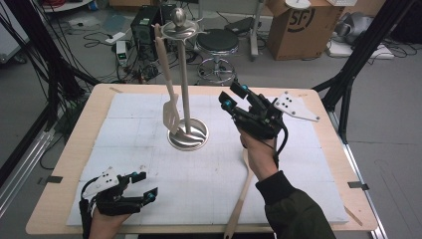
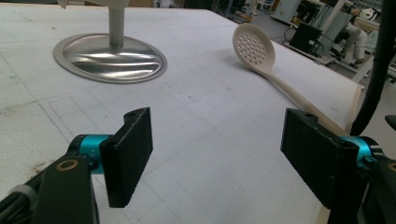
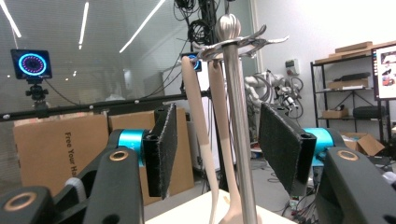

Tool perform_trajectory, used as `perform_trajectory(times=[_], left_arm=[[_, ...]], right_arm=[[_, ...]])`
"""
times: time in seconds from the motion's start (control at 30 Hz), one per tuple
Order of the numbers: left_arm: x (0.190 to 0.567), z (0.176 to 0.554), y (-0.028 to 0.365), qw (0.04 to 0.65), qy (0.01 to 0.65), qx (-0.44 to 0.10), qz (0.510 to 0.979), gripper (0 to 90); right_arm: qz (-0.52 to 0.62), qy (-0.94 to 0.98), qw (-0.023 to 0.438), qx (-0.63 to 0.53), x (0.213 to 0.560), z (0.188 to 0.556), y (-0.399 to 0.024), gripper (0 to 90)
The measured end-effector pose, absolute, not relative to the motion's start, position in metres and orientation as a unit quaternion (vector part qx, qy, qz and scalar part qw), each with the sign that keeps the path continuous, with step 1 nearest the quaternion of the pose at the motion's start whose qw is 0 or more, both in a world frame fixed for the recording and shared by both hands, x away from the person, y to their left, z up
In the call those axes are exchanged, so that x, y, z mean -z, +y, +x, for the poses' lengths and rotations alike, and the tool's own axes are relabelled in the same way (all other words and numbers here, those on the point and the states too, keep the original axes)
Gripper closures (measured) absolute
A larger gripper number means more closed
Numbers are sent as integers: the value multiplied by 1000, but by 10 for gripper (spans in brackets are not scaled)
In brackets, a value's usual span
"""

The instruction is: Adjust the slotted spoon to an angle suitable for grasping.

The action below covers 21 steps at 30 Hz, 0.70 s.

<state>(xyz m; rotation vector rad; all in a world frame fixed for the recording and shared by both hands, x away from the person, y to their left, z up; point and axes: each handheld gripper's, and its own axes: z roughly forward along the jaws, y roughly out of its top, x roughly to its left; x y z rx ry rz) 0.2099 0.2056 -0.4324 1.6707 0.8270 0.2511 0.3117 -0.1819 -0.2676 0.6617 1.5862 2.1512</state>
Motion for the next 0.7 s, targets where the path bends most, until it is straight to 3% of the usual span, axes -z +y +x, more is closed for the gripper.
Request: perform_trajectory(times=[0.7], left_arm=[[432,209,205,590,353,-111,717,257]], right_arm=[[257,607,166,-733,301,301,-210,348]])
